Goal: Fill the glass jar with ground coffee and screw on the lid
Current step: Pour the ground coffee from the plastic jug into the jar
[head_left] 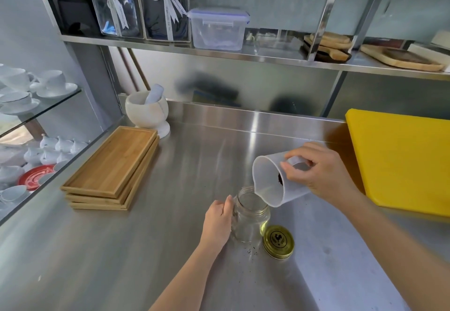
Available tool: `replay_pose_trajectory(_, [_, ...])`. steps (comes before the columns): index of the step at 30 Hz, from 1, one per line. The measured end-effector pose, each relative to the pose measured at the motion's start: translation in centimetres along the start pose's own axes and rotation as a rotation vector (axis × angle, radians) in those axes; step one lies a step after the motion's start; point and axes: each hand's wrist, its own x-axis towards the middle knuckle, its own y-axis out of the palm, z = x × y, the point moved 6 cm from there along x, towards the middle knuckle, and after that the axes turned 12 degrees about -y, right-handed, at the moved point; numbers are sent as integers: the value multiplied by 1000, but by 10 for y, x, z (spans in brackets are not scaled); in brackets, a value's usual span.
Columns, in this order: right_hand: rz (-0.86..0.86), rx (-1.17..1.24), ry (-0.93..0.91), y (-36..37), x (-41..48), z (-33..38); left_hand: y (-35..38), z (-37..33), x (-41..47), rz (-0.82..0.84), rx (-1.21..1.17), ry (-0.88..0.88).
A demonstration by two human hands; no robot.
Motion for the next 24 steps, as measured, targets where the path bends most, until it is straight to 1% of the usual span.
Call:
replay_pose_trajectory(4, [47,-54,-141,1,11,8,1,-3,-3,-7,14,17])
replay_pose_trajectory(10, [109,-85,-230,6,20,11,1,-7,-8,-10,78,31])
replay_pose_trajectory(13, [125,-90,-250,10,20,12,1,-7,-9,-9,80,26])
replay_pose_trajectory(21, [78,-98,-268,10,21,13,0,-7,-9,-13,85,37])
replay_pose_trajectory(24, [84,-116,-282,11,22,13,1,-7,-9,-14,86,43])
